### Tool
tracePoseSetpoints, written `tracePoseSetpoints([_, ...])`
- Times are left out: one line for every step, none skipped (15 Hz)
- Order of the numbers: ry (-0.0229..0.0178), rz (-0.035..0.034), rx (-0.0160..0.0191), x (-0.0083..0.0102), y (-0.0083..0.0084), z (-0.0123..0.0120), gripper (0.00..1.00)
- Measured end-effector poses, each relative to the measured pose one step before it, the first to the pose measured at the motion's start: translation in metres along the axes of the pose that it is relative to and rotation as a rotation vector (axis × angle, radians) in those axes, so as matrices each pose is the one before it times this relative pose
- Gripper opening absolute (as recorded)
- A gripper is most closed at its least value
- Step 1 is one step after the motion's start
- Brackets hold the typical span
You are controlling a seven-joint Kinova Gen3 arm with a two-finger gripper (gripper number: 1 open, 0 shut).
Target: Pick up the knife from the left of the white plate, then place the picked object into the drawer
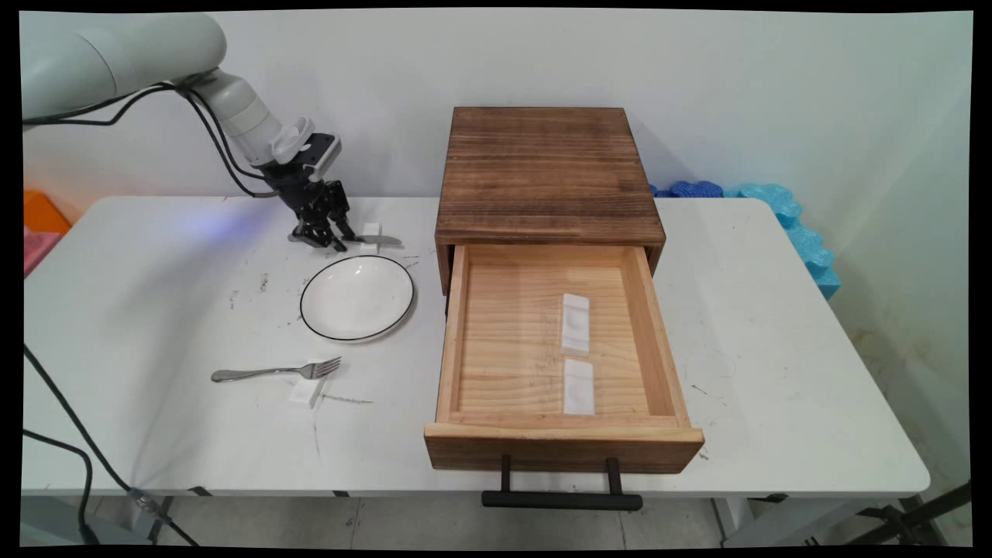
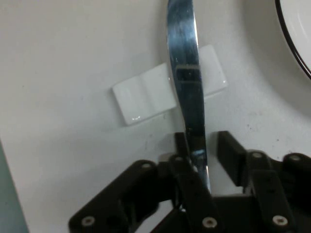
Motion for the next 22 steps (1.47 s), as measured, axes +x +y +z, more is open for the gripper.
tracePoseSetpoints([-0.00133, 0.00061, -0.00061, 0.00029, 0.00008, 0.00011, 0.00])
tracePoseSetpoints([-0.00215, 0.00038, -0.00121, 0.00025, 0.00040, 0.00014, 0.00])
tracePoseSetpoints([-0.00165, 0.00043, -0.00064, 0.00018, 0.00025, 0.00007, 0.00])
tracePoseSetpoints([-0.00230, 0.00073, -0.00129, 0.00019, 0.00051, 0.00011, 0.00])
tracePoseSetpoints([-0.00131, 0.00068, -0.00055, 0.00022, 0.00025, 0.00002, 0.00])
tracePoseSetpoints([-0.00229, 0.00059, -0.00094, 0.00011, 0.00050, 0.00008, 0.00])
tracePoseSetpoints([-0.00253, -0.00025, -0.00053, -0.00010, 0.00073, -0.00020, 0.00])
tracePoseSetpoints([-0.00177, -0.00010, -0.00010, 0.00059, 0.00016, -0.00021, 0.00])
tracePoseSetpoints([-0.00128, -0.00141, 0.00075, 0.00054, 0.00027, -0.00052, 0.00])
tracePoseSetpoints([-0.00060, -0.00115, 0.00088, 0.00028, 0.00022, -0.00044, 0.00])
tracePoseSetpoints([-0.00128, -0.00337, 0.00282, 0.00069, 0.00024, -0.00122, 0.00])
tracePoseSetpoints([0.00033, -0.00596, 0.00422, 0.00115, 0.00038, -0.00199, 0.00])
tracePoseSetpoints([0.00037, -0.00632, 0.00473, 0.00104, 0.00040, -0.00224, 0.00])
tracePoseSetpoints([0.00071, -0.00899, 0.00653, 0.00121, 0.00106, -0.00340, 0.00])
tracePoseSetpoints([-0.00022, -0.00949, 0.00674, 0.00077, 0.00143, -0.00359, 0.00])
tracePoseSetpoints([-0.00065, -0.01021, 0.00853, 0.00134, 0.00177, -0.00476, 0.00])
tracePoseSetpoints([-0.00115, -0.01067, 0.00928, 0.00108, 0.00233, -0.00539, 0.00])
tracePoseSetpoints([-0.00126, -0.00956, 0.00778, 0.00040, 0.00245, -0.00474, 0.00])
tracePoseSetpoints([-0.00145, -0.00991, 0.00829, 0.00065, 0.00294, -0.00528, 0.00])
tracePoseSetpoints([-0.00132, -0.01033, 0.00785, 0.00071, 0.00361, -0.00529, 0.00])
tracePoseSetpoints([-0.00103, -0.00555, 0.00431, 0.00060, 0.00201, -0.00284, 0.00])
tracePoseSetpoints([-0.00151, -0.00932, 0.00756, 0.00063, 0.00336, -0.00458, 0.00])
